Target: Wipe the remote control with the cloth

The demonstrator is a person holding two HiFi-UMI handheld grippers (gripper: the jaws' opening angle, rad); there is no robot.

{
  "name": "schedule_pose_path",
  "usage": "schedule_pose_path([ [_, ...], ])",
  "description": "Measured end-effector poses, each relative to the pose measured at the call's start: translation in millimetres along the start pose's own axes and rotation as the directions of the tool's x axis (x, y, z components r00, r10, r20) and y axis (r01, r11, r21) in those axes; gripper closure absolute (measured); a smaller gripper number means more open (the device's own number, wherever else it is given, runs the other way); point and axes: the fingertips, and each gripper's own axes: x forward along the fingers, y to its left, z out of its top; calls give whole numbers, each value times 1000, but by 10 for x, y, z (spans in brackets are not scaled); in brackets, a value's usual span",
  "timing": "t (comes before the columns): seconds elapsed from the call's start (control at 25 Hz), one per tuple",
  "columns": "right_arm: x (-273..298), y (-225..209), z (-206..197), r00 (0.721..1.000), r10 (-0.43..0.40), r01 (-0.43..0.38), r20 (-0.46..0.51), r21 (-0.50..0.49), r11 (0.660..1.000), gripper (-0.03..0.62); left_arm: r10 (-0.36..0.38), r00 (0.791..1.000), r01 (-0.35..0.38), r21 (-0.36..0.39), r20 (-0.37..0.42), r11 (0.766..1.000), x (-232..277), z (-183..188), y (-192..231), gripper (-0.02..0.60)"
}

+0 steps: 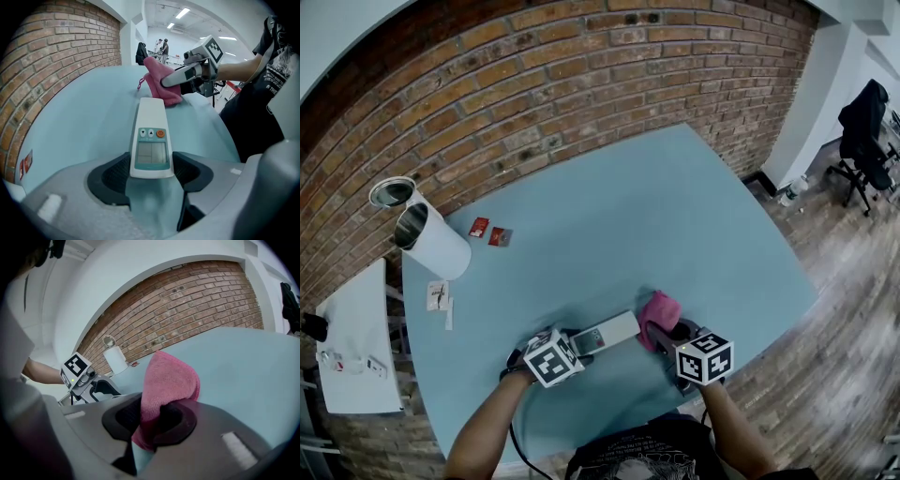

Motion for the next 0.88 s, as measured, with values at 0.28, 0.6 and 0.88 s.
schedule_pose_path([
  [0.28, -64, 177, -82, 998, 54, -54, 6, -12, 998, 528, 3, 1000, -3, 2, 3, 1000, 5, 6, 4, 302],
  [0.6, -11, 484, -215, 990, 139, -141, -38, -53, 989, 528, -3, 1000, 3, 1, 8, 1000, -1, 18, -1, 302],
  [0.88, 83, 699, -293, 978, 196, -202, -73, -75, 977, 528, -4, 1000, 4, 0, -2, 1000, 5, 17, -7, 302],
])
